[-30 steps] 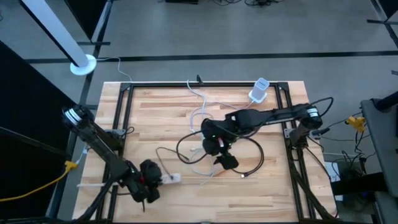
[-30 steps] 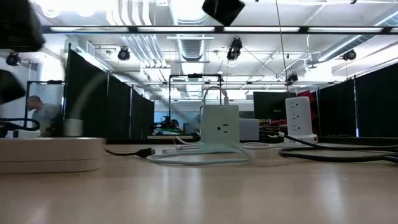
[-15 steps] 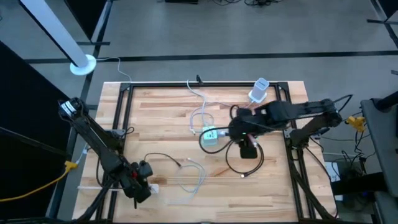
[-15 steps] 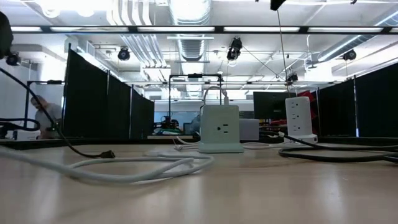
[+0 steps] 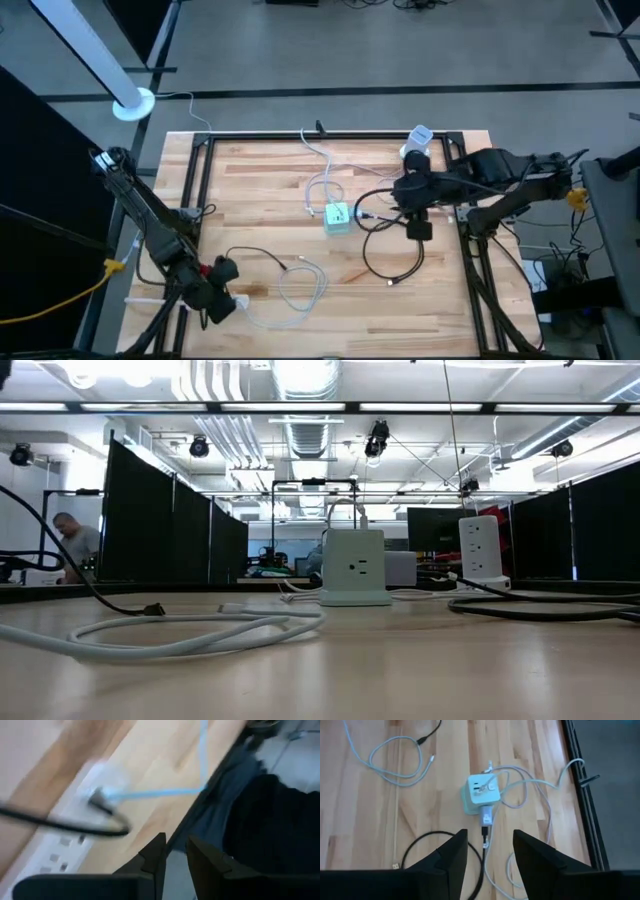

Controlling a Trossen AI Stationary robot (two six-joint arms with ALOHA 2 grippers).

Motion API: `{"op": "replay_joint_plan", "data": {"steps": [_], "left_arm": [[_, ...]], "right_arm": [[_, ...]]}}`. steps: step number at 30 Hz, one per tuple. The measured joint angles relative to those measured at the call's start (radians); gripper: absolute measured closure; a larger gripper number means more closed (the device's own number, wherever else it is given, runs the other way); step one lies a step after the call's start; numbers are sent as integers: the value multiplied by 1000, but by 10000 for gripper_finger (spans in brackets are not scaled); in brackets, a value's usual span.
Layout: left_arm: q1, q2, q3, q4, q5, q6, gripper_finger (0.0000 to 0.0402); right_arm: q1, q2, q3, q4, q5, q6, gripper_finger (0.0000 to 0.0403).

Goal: Insert USB
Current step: Return to Home Position

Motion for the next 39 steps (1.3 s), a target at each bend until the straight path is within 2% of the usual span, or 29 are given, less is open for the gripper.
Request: {"op": "replay_joint_plan", "data": {"steps": [4,10,14,18,21,24,26,29,31,35,39], "left_arm": [[4,-26,50,-32,-76,93,338],[10,-66,122,-74,-125,187,338],[10,-99,166,-155,-235,335,338],[10,-143,205,-231,-403,533,338],[10,-183,219,-234,-580,742,338],[10,-220,227,-227,-812,955,338],[10,-240,227,-204,-960,1029,338],[17,-258,227,-201,-1097,1141,338],[39,-268,227,-198,-1127,1199,338],[104,-286,215,-174,-1127,1215,338],[178,-301,168,-123,-1086,1216,338]], "right_arm": [[1,-67,-59,10,6,-6,272],[1,-207,-195,34,168,31,289],[0,-300,-276,75,218,128,301],[13,-382,-336,112,210,176,310],[22,-444,-387,154,209,156,316],[22,-514,-452,270,209,82,322],[22,-560,-500,370,209,27,326],[22,-625,-579,520,206,-53,333],[22,-673,-637,615,207,-99,337],[22,-759,-773,773,207,-201,346],[22,-838,-936,981,207,-302,354]]}}
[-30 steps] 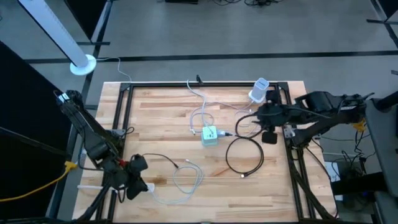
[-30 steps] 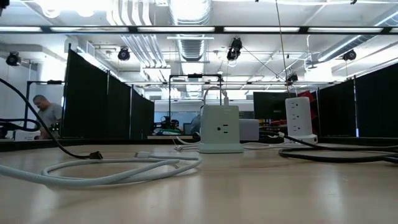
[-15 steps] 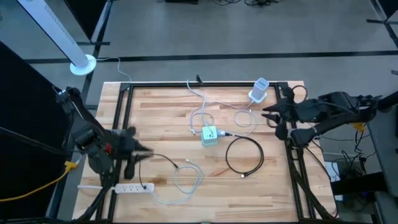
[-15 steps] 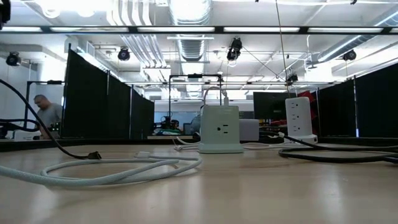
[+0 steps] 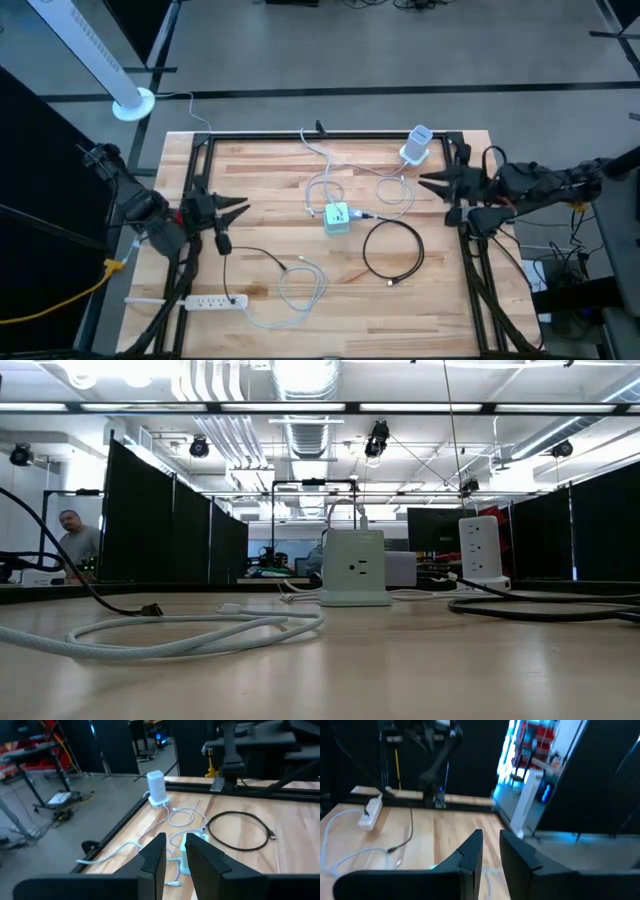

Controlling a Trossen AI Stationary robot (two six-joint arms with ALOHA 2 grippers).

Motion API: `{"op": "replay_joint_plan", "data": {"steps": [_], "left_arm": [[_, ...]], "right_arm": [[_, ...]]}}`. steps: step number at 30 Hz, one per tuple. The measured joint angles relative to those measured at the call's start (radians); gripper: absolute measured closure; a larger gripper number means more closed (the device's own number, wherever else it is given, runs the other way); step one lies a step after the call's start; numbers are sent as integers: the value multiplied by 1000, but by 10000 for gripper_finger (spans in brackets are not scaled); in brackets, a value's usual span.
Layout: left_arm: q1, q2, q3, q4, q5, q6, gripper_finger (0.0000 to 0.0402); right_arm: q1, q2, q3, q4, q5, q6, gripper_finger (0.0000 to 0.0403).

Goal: Insert USB
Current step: Return to Home Position

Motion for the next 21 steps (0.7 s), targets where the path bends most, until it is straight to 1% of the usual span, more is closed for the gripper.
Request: {"op": "replay_joint_plan", "data": {"steps": [2,4,6,8,11,13,15,18,20,21], "left_arm": [[32,-11,-46,73,36,15,338],[59,-27,-113,207,88,72,338],[85,-48,-206,407,150,185,338],[114,-77,-317,658,237,320,338],[167,-123,-501,1012,392,477,338],[196,-158,-608,1171,423,515,338],[217,-201,-698,1249,424,520,338],[236,-274,-808,1300,426,479,338],[243,-324,-867,1320,427,444,338],[245,-353,-893,1320,427,432,338]], "right_arm": [[-1,-33,-88,127,0,-50,355],[-5,-62,-172,254,-1,-88,353],[-12,-84,-248,383,0,-111,349],[-23,-97,-314,482,-2,-127,344],[-45,-104,-372,535,-18,-137,338],[-68,-104,-394,525,-82,-130,337],[-94,-103,-402,503,-196,-98,338],[-139,-103,-409,484,-368,-57,346],[-170,-103,-411,487,-416,-59,352],[-188,-103,-412,488,-419,-65,354]]}}
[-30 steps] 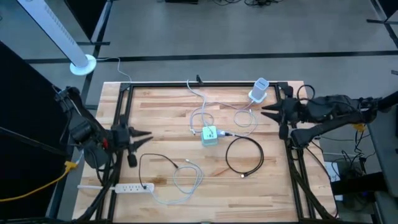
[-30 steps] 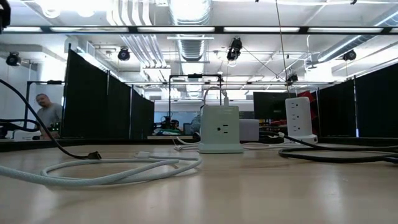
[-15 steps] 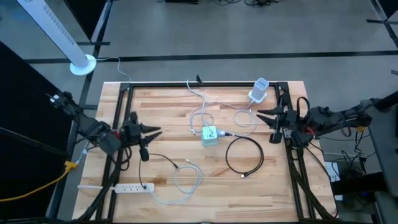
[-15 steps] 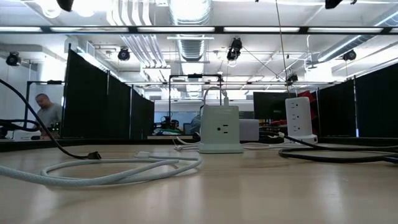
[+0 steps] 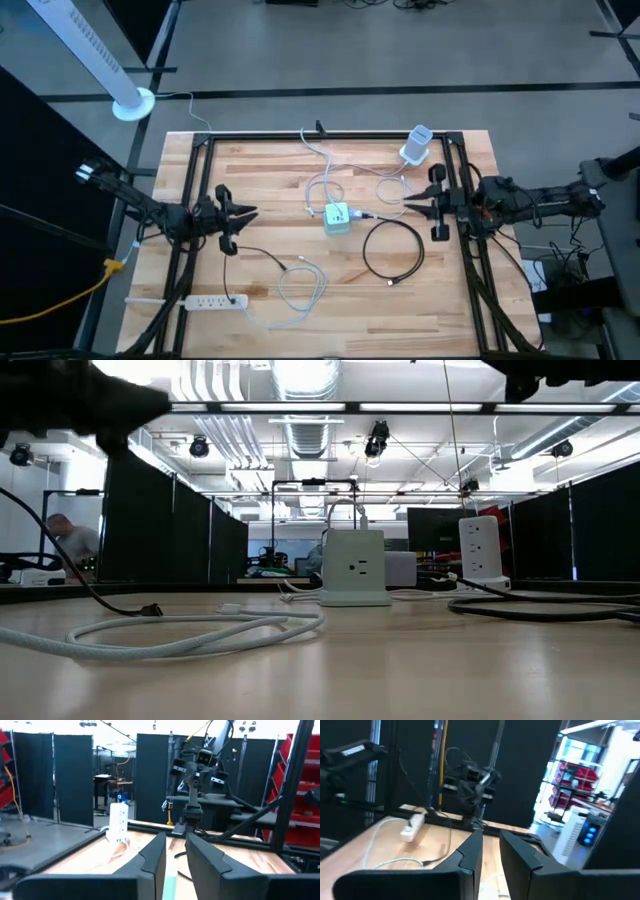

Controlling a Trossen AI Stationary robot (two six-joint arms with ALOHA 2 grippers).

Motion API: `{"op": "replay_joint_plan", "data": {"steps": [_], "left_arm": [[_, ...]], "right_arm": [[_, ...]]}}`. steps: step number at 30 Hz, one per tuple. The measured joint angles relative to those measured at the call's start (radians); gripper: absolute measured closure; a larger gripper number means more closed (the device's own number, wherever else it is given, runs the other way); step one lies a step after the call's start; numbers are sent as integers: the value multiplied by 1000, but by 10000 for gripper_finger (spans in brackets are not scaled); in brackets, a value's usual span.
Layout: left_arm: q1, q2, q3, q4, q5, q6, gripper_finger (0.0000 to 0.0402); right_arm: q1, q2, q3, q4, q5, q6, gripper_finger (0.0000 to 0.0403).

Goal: Insert USB
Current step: Return to Home Position

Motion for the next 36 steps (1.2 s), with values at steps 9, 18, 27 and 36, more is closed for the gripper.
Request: {"op": "replay_joint_plan", "data": {"steps": [9,18,27,36], "left_arm": [[112,-134,-25,-101,102,-15,338],[131,-278,-25,-305,53,43,338],[125,-484,71,-835,143,-193,338],[127,-470,-24,-581,269,-163,338]], "right_arm": [[-227,0,-59,18,-187,72,363],[-399,-6,-196,29,-235,191,348],[-419,-158,-210,-74,-236,190,332],[-419,-414,-341,-60,-237,177,324]]}}
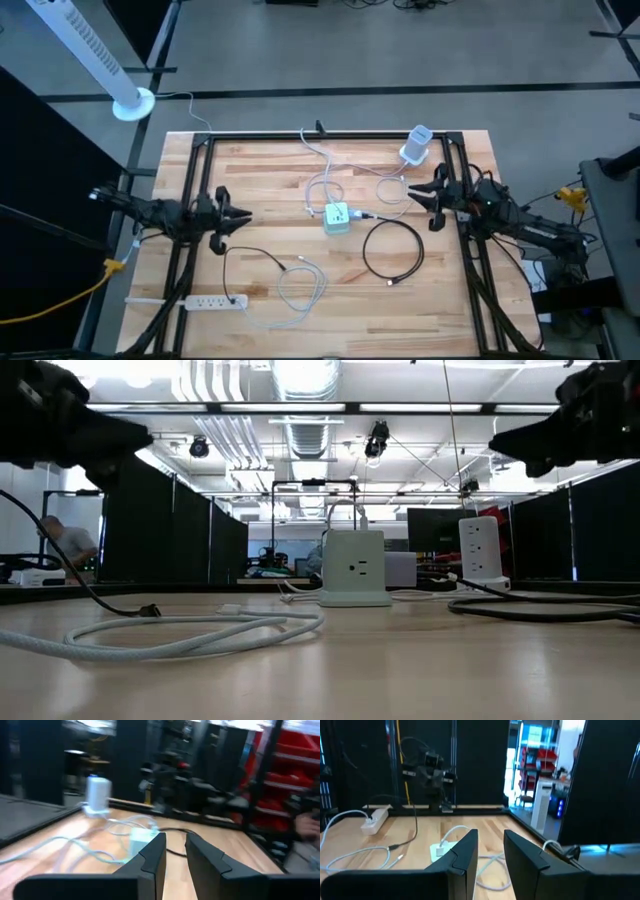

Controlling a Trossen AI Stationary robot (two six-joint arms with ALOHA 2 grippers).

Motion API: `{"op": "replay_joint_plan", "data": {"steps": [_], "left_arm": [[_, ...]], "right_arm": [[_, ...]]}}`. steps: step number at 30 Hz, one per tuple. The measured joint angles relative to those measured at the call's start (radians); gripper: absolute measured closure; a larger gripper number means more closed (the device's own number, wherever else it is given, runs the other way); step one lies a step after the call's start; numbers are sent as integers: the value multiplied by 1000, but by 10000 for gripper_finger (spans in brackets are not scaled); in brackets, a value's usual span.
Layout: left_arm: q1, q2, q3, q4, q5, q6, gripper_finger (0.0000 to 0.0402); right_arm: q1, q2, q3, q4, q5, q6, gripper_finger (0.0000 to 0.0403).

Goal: Insert USB
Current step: Return to Home Position

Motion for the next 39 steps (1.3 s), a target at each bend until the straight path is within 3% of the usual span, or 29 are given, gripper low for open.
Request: {"op": "replay_joint_plan", "data": {"steps": [12,17,23,32,39], "left_arm": [[1,3,0,6,-52,-33,338],[0,17,0,-19,-52,-43,338],[0,55,0,-18,-53,52,338],[0,99,0,-18,-53,56,338],[0,124,0,-18,-53,56,338]], "right_arm": [[0,26,-34,132,79,36,349],[0,32,-34,54,80,-40,358],[0,61,-33,-30,101,-144,356],[0,79,-33,-32,104,387,338],[0,82,-33,-32,103,445,326]]}}
